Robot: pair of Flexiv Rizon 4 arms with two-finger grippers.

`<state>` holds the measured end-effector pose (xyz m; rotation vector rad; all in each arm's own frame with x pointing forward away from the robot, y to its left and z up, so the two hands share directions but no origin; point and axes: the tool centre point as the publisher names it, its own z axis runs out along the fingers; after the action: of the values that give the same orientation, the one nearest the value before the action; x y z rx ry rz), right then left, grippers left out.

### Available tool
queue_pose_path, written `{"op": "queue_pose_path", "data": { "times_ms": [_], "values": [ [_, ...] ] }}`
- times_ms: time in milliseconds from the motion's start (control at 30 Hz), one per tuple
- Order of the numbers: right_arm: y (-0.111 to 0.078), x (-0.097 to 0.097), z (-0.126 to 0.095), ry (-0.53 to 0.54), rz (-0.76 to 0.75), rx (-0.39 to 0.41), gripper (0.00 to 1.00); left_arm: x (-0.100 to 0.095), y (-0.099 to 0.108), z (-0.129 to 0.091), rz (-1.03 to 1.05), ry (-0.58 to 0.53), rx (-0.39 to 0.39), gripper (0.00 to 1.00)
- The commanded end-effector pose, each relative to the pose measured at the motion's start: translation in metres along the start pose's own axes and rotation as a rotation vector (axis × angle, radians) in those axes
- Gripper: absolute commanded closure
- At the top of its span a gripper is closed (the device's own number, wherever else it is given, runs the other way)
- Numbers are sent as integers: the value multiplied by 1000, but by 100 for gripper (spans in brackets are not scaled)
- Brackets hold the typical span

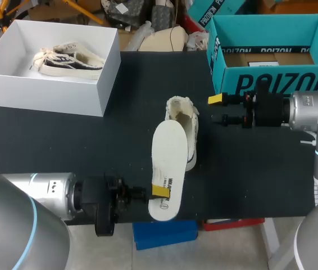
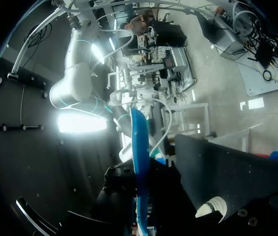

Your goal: Take the shoe out of the shoebox, open the shoe tongue, remove and reinsert the insole, then place the shoe into the shoebox

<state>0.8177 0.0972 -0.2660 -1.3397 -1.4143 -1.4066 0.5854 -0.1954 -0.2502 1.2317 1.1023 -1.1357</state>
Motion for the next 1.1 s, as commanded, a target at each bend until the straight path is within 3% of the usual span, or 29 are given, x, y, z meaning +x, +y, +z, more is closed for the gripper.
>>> {"op": "queue_pose_path", "data": {
  "times_ms": [33,333,467,800,1100],
  "values": [
    [-1,0,1,-2,0,-3,0,12,5,8,8,8,-6,100],
    [-1,0,1,-2,0,-3,0,44,24,7,12,66,-42,100],
    [-1,0,1,-2,0,-3,0,52,42,6,13,58,-77,100],
    [-1,0,1,-2,0,-3,0,63,86,10,12,41,-107,100],
    [-1,0,1,-2,0,-3,0,54,106,6,28,22,-130,100]
  ]
}}
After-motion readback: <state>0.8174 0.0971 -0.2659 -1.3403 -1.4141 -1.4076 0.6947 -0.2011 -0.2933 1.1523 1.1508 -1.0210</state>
